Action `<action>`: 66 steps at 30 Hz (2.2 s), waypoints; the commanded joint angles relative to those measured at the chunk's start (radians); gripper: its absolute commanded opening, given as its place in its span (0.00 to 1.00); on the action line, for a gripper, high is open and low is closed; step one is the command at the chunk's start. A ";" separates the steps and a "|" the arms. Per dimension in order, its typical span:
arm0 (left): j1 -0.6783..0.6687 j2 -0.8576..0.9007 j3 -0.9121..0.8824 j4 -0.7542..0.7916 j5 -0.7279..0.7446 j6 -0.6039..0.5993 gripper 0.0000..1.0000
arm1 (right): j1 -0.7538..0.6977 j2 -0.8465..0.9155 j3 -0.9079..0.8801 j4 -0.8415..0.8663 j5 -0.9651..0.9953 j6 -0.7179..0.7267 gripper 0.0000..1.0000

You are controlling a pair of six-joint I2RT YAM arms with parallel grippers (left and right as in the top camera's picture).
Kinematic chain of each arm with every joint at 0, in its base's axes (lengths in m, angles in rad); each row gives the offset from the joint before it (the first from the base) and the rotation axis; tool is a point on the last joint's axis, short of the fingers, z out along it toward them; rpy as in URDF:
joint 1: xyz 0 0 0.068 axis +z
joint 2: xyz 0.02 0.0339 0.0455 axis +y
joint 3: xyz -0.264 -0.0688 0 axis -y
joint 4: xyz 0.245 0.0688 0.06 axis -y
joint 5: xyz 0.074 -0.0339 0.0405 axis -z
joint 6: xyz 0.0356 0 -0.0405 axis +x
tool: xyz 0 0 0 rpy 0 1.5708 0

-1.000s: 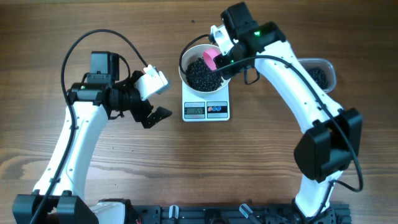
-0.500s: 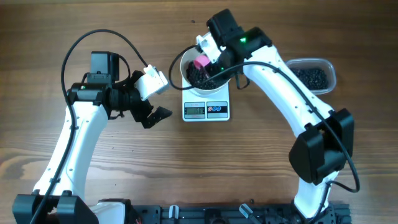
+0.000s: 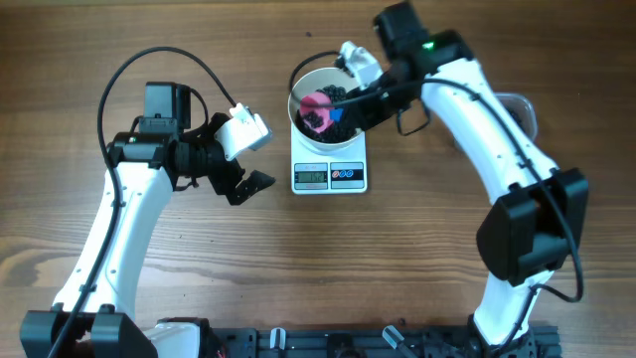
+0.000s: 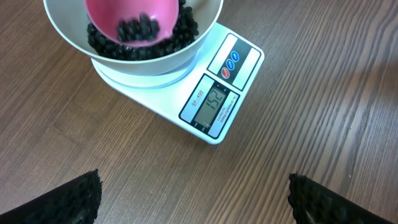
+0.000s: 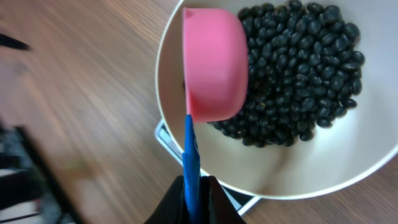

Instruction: Scoop item into bowl and weigh 150g on scale

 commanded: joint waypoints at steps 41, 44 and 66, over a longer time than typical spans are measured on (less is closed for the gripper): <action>0.005 -0.016 -0.004 0.000 0.023 0.016 1.00 | 0.034 -0.218 0.008 0.049 0.306 0.135 0.04; 0.005 -0.016 -0.004 0.000 0.023 0.016 1.00 | 0.070 -0.217 0.008 0.068 0.395 0.135 0.04; 0.005 -0.016 -0.004 0.000 0.022 0.016 1.00 | -0.070 -0.217 0.008 0.049 0.098 0.135 0.04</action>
